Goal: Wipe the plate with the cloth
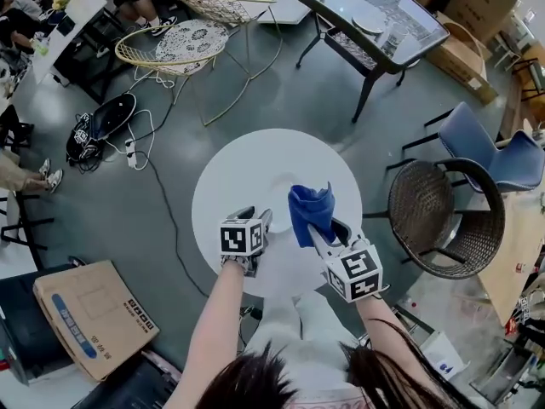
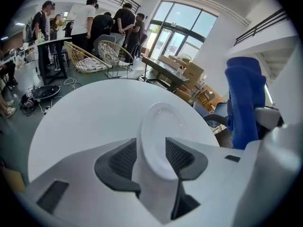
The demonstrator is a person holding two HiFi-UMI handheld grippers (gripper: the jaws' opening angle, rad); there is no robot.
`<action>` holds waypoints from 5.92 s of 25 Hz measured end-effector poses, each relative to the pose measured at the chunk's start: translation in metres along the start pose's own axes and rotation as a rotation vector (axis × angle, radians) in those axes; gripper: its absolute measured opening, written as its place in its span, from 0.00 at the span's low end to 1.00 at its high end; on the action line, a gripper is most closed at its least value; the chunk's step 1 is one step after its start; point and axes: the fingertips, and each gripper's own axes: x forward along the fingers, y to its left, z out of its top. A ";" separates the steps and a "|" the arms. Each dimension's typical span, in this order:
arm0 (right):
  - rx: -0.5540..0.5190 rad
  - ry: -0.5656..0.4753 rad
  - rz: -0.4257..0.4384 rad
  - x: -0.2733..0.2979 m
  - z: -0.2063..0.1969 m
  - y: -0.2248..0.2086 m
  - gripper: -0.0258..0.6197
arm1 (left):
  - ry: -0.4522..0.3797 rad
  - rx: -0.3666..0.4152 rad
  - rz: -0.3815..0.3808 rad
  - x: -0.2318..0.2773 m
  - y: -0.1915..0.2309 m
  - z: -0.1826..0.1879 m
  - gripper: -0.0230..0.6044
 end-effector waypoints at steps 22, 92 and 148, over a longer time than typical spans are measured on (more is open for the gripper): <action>0.004 0.018 -0.011 -0.001 -0.003 -0.008 0.25 | -0.130 -0.118 -0.247 -0.020 -0.025 0.007 0.07; -0.186 -0.284 -0.101 -0.119 0.188 0.010 0.25 | -0.570 0.347 -0.418 -0.258 -0.128 0.103 0.07; -0.403 0.013 0.122 -0.077 0.188 -0.012 0.25 | -0.882 2.516 0.489 -0.253 -0.207 0.142 0.07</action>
